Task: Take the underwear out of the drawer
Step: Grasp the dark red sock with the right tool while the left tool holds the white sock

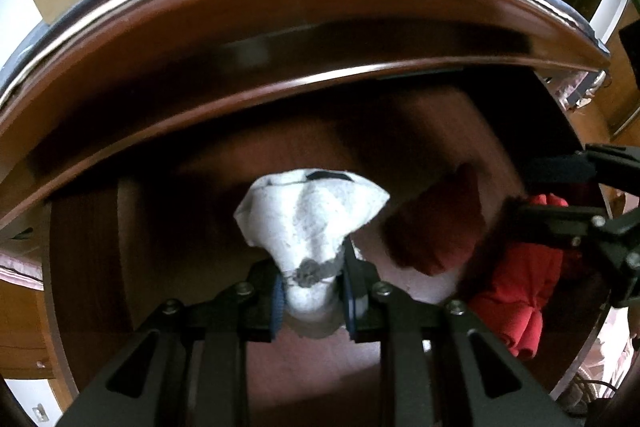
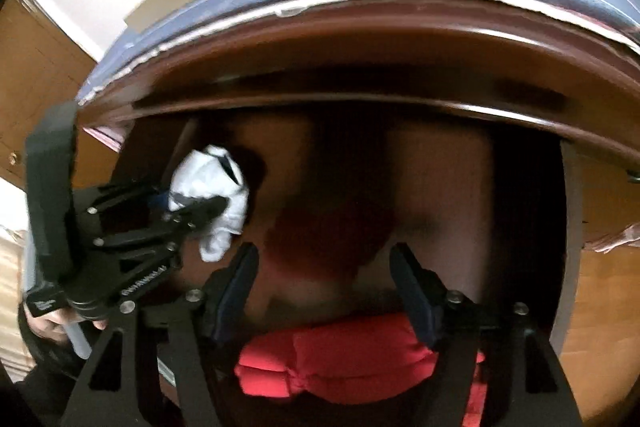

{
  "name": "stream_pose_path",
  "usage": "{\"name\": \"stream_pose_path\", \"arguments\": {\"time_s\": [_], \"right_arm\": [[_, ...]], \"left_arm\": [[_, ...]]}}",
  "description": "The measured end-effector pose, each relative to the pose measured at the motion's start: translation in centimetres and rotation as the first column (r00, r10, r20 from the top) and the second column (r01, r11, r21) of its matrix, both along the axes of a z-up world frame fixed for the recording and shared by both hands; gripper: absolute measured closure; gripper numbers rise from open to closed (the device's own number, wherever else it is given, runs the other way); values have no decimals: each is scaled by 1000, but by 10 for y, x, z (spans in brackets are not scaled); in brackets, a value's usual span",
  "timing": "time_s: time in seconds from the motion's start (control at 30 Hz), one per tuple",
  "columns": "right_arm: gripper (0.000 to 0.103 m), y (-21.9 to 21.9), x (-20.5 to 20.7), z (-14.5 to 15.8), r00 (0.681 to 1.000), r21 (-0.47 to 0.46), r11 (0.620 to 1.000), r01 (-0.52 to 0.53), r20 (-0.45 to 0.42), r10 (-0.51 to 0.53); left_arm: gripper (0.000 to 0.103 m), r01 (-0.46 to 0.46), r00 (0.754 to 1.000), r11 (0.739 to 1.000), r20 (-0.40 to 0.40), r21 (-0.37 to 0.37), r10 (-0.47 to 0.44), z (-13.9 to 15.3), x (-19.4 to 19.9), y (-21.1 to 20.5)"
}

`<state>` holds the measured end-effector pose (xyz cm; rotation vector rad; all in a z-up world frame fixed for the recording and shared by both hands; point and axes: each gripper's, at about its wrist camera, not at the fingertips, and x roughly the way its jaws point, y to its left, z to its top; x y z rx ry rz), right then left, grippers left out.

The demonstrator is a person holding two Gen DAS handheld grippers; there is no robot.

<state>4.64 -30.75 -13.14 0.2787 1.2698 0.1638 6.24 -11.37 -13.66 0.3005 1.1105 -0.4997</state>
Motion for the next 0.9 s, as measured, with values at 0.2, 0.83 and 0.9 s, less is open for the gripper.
{"name": "stream_pose_path", "arguments": {"time_s": [0.2, 0.83, 0.9], "right_arm": [[33, 18, 17, -23, 996, -54, 996, -65, -71, 61], [62, 45, 51, -58, 957, -124, 974, -191, -243, 157], [64, 33, 47, -52, 973, -85, 988, -131, -204, 112]], "left_arm": [[82, -16, 1000, 1000, 0, -5, 16, 0, -3, 1], [82, -37, 999, 999, 14, 11, 37, 5, -2, 8], [82, -47, 999, 999, 28, 9, 46, 7, -3, 9]]}}
